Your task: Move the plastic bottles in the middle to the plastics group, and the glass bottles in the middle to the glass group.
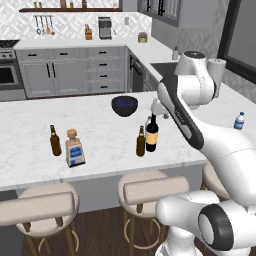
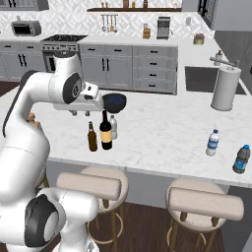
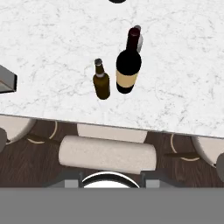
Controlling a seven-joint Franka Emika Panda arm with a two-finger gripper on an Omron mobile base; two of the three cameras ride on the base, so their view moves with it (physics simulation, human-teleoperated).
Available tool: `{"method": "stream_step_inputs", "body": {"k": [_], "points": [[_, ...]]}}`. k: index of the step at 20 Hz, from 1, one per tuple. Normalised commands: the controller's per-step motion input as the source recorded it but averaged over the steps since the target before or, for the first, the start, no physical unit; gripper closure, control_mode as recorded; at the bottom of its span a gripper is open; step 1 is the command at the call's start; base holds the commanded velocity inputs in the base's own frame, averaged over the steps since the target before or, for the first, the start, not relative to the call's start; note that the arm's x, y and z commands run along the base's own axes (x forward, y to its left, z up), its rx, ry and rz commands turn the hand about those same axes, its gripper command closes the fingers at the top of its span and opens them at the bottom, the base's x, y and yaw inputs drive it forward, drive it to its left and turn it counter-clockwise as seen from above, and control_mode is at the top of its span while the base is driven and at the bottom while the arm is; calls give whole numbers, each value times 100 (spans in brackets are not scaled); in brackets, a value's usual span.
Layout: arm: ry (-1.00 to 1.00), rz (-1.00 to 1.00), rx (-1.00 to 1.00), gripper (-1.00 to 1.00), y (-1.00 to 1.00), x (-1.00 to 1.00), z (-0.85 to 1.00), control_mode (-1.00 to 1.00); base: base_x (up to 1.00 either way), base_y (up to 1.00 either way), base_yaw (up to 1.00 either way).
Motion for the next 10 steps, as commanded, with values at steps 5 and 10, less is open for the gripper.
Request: {"method": "stream_step_inputs", "body": {"k": [5, 10], "points": [[0, 0, 1, -100, -3, -7, -1, -100, 0, 0, 0], [-1, -1, -3, -100, -3, -1, -16, -100, 0, 0, 0]]}}
